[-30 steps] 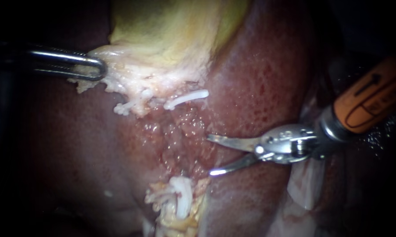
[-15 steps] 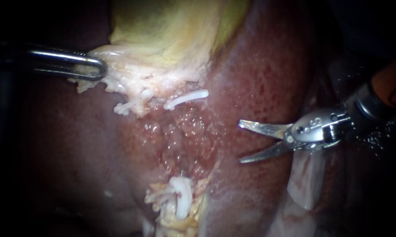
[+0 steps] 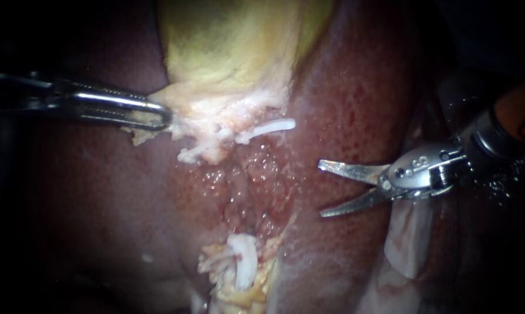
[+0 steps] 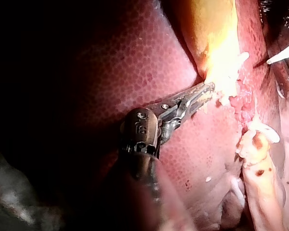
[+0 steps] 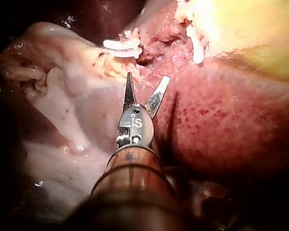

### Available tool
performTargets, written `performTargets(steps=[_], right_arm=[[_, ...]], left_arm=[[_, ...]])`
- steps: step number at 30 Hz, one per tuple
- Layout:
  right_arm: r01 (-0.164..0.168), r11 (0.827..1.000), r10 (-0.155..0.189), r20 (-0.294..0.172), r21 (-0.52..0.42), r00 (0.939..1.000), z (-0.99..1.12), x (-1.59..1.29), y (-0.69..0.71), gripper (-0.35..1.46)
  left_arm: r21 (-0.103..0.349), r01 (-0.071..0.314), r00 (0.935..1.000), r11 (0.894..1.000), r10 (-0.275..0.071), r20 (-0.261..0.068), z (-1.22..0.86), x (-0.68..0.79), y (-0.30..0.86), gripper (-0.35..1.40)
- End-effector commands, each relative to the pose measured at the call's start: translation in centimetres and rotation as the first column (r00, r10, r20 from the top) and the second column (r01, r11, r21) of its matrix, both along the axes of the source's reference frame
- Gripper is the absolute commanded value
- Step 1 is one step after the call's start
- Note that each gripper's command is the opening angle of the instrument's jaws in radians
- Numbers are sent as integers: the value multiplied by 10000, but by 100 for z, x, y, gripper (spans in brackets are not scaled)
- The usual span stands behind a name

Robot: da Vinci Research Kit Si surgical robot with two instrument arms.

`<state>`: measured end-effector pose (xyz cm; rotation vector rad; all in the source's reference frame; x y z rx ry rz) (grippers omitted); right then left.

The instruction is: Go back from the cut right tube

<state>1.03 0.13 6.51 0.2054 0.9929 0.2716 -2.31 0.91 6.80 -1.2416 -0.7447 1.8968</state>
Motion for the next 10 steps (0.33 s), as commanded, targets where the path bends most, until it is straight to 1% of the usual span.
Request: performTargets(steps=[1,8,10], right_arm=[[-1,10000,1,-3,2,10000,0,0,0,145],[3,10000,-3,-5,2,10000,0,-1,0,145],[61,10000,-61,-57,41,10000,0,-1,0,145]], left_arm=[[-21,6,10000,10000,-6,0,1,-1,0,-35],[-13,-16,10000,10000,16,16,1,-2,0,-35],[-11,-21,10000,10000,21,20,0,-1,0,-35]])
